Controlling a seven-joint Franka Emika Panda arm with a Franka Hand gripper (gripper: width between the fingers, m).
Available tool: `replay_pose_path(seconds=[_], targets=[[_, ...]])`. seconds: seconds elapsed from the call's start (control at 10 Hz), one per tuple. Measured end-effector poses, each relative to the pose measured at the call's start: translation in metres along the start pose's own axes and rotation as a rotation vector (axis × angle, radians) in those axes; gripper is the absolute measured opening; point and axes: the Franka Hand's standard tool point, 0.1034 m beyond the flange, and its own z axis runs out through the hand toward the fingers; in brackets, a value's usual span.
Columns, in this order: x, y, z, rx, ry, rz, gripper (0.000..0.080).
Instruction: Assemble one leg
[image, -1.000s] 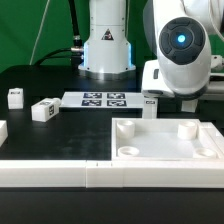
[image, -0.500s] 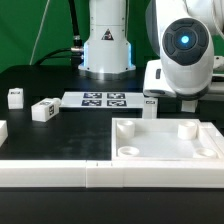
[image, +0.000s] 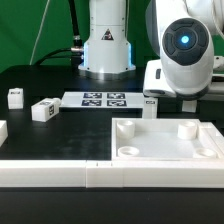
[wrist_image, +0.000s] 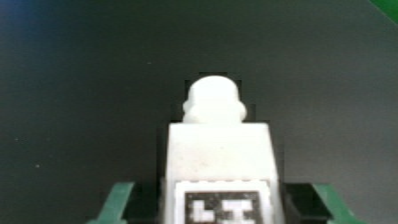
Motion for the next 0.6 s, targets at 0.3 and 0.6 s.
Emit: replay_pose_path(seconds=[0.3, 0.6], targets=[[-0.020, 0.007, -0.036, 0.012, 0.004, -0.031, 0.0287], [-0.038, 0.014, -0.076, 0.031, 0.056, -0.035, 0.0287]])
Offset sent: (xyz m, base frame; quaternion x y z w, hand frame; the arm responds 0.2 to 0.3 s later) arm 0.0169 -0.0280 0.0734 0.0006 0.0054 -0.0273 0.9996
